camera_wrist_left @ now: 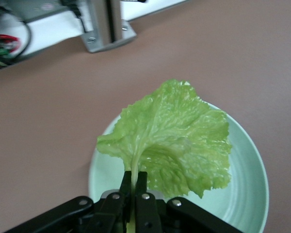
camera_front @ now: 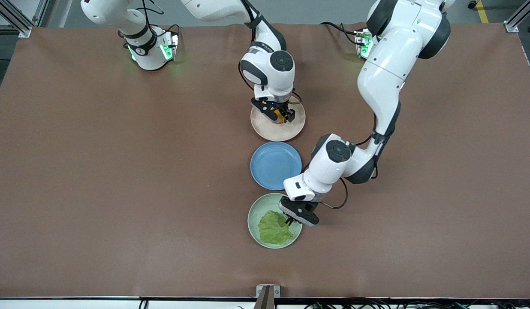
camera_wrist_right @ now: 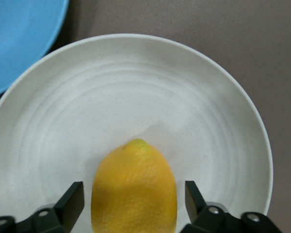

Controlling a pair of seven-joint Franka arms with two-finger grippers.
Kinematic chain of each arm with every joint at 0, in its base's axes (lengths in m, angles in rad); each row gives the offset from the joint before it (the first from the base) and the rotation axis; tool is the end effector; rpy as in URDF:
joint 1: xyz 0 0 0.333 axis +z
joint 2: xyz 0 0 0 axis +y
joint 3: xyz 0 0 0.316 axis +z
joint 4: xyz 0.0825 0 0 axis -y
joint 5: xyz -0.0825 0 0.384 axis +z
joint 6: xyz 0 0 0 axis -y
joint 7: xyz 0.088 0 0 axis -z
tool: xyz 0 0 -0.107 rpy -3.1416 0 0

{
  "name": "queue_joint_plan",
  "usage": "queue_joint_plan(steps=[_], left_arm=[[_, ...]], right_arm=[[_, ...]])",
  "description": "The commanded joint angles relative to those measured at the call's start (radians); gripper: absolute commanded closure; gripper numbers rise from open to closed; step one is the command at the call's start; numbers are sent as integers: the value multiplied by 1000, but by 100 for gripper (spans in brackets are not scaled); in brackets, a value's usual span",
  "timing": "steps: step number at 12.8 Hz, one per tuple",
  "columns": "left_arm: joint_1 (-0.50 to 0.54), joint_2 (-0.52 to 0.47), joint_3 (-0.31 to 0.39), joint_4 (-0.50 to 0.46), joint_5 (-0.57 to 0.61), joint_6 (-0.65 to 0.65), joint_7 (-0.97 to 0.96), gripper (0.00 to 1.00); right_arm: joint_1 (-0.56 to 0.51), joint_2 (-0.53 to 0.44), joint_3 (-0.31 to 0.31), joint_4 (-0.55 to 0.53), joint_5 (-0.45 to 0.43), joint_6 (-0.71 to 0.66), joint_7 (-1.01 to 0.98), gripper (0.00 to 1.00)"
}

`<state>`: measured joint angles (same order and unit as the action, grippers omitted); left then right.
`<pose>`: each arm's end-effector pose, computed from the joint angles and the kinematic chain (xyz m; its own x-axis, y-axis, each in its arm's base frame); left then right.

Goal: Pick lemon and lettuce from plates
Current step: 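Lift the lettuce off its plate while the right gripper lifts the lemon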

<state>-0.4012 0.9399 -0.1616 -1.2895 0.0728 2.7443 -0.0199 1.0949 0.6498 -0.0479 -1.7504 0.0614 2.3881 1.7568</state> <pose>0.6852 -0.3890 0.2392 0.7701 -0.3976 0.4989 -0.4987 -0.8629 0.0822 0.3293 0.5764 0.1995 0.7348 -0.6782 -0.0102 -0.6780 -0.7349 0.0133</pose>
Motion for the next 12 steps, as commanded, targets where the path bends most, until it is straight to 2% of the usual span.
queue_joint_plan(steps=[1,2,3,4,6,8,10,12], left_arm=[[39,-122,22,-62,12,-154,-38,97],[76,-178,22,-117,13,-191,-37,98],[105,-241,22,-198,13,-225,-37,98],[142,-301,24,-288,15,-229,-34,97],[247,-387,22,-426,18,-229,7,97],[309,-470,24,-563,24,-232,41,96],[358,-509,25,-646,44,-232,41,96],[429,-497,24,-671,76,-232,38,97]], right_arm=[[4,1,-9,23,-12,-9,21,71],[-3,-2,-9,31,-11,-13,17,91],[-10,-9,-13,49,-9,-21,7,97],[-44,-15,-13,61,-9,-42,-6,97],[-114,-74,-13,78,-9,-151,-174,98],[-237,-113,-13,72,-9,-165,-355,99],[-364,-124,-15,59,-9,-161,-556,99],[-487,-131,-14,31,-9,-158,-768,99]])
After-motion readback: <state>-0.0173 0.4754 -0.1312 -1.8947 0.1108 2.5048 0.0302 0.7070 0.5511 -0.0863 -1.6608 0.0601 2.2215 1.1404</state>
